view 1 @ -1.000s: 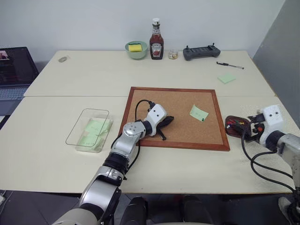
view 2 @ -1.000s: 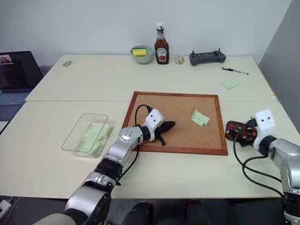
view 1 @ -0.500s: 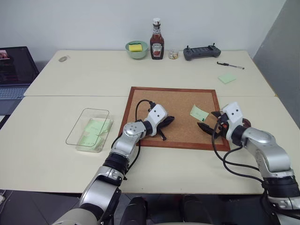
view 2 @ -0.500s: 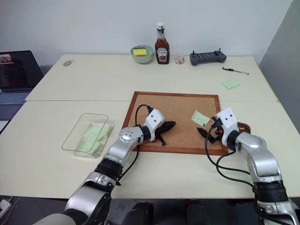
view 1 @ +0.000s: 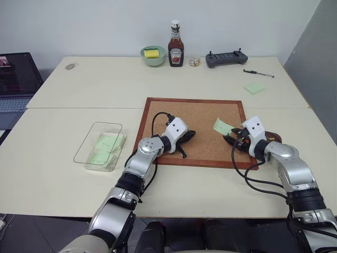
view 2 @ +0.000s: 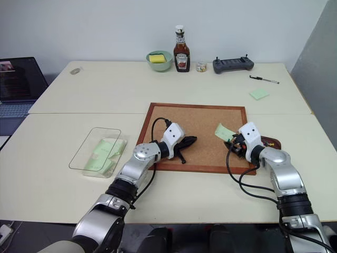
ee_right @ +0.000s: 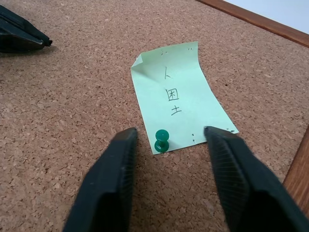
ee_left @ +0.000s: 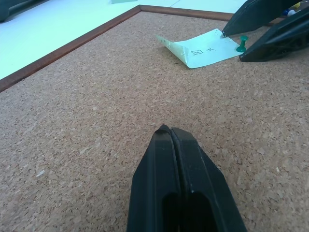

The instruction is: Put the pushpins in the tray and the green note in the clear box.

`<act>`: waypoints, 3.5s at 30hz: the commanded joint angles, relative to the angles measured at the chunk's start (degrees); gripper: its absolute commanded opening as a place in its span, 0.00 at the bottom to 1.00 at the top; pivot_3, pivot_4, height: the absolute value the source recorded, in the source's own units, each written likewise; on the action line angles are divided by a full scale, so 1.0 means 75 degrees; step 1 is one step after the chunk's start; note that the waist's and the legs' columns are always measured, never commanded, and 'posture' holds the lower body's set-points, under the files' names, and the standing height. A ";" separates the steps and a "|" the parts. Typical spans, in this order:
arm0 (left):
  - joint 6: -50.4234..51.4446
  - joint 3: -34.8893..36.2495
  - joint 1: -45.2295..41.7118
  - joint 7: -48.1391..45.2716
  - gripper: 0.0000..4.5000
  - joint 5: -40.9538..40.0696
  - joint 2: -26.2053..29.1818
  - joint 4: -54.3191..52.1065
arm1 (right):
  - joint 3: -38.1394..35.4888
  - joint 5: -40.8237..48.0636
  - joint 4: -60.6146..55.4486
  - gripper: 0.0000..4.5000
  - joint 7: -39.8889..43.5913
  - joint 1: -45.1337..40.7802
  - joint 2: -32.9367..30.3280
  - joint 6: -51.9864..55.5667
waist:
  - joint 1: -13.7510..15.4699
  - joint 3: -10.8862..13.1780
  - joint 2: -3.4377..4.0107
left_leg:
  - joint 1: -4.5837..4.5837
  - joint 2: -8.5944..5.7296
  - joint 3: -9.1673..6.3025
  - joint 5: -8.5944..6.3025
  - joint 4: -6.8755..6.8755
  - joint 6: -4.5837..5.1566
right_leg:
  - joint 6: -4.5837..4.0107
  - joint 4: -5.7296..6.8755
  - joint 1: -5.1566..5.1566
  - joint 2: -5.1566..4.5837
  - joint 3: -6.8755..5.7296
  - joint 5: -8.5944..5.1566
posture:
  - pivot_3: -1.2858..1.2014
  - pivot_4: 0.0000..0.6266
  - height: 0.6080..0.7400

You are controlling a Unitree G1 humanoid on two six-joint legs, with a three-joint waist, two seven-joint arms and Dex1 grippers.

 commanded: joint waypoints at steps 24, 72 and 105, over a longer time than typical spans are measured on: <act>0.0266 -0.0127 0.0222 0.0047 0.00 0.0118 -0.0019 0.0270 | -0.0569 0.0490 -0.1680 0.00 0.0319 -0.0067 -0.0281 0.0149 | -0.0001 0.0000 0.0000 | -0.0005 0.0000 -0.0002 0.0000 -0.0001 0.0000 | 0.0001 -0.0001 -0.0002 0.0000 -0.0001 0.0000 | 0.52 0.24 1.00; 0.5702 0.1805 0.0071 0.1143 1.00 -0.3479 -0.1238 -0.3090 | -0.0324 0.0462 -0.2013 0.00 0.0128 -0.0531 0.0187 0.0181 | -0.0020 0.0037 -0.0049 | -0.0022 0.0007 0.0004 0.0002 -0.0046 -0.0003 | -0.0009 -0.0007 -0.0041 0.0000 0.0002 -0.0002 | 0.52 0.24 1.00; 0.6649 0.3109 -0.1408 0.1670 0.57 -0.5074 -0.2172 -0.1059 | -0.0310 0.0730 -0.2690 0.00 0.0088 -0.0758 0.0257 0.0525 | -0.0017 0.0045 -0.0063 | -0.0028 0.0005 0.0005 0.0007 -0.0047 -0.0012 | -0.0008 -0.0016 -0.0045 0.0000 0.0000 -0.0002 | 0.52 0.24 1.00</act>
